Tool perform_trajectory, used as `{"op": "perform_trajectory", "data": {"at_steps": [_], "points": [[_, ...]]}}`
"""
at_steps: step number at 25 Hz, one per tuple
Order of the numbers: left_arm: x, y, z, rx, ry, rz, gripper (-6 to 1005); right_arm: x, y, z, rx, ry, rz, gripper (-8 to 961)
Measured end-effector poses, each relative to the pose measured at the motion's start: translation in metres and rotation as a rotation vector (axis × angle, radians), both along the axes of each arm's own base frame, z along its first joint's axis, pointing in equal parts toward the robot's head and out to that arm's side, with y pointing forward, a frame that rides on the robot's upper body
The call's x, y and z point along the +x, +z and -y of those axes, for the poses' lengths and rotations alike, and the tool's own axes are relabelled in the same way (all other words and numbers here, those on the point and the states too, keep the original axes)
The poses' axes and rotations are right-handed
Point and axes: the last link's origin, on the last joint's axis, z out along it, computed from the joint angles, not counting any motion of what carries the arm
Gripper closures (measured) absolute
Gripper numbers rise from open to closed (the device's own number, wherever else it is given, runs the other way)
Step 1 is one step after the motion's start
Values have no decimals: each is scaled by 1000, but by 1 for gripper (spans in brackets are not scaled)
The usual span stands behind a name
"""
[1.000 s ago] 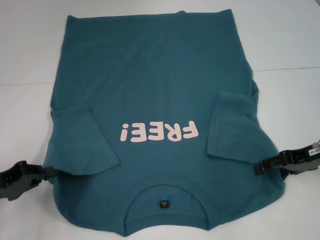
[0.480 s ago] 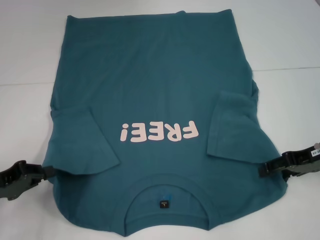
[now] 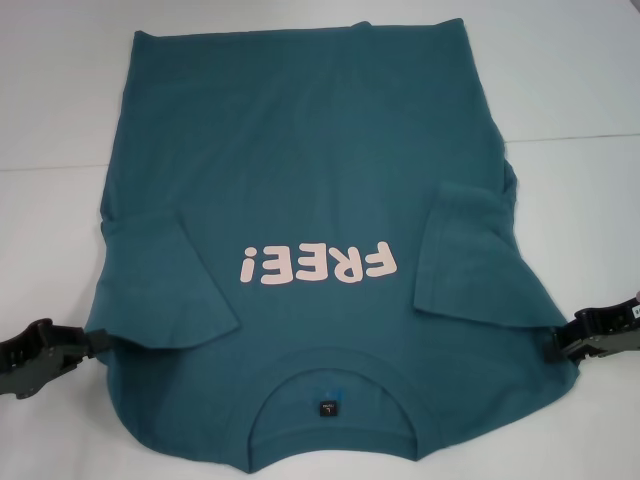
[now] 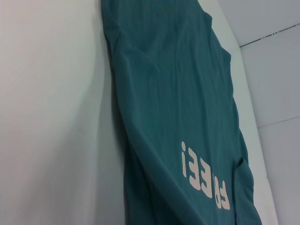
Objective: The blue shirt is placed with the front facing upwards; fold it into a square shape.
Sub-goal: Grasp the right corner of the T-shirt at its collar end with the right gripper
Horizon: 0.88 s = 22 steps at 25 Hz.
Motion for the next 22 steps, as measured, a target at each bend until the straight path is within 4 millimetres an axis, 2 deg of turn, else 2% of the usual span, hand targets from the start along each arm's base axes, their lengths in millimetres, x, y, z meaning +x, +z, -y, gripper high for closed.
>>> {"op": "perform_trajectory", "data": {"at_steps": [2, 7, 13, 18, 22], "points": [[0, 0, 0, 0, 0, 0, 995, 1, 1, -1, 9, -7, 3, 415], [0, 0, 0, 1, -1, 0, 995, 1, 2, -2, 18, -11, 9, 655], [1, 0, -1, 0, 0, 2, 994, -1, 2, -3, 16, 2, 5, 881], [0, 1, 0, 0, -1, 2, 994, -4, 12, -1, 30, 33, -3, 940], [1, 5, 3, -13, -20, -3, 994, -7, 24, 4, 37, 57, -26, 940]]}}
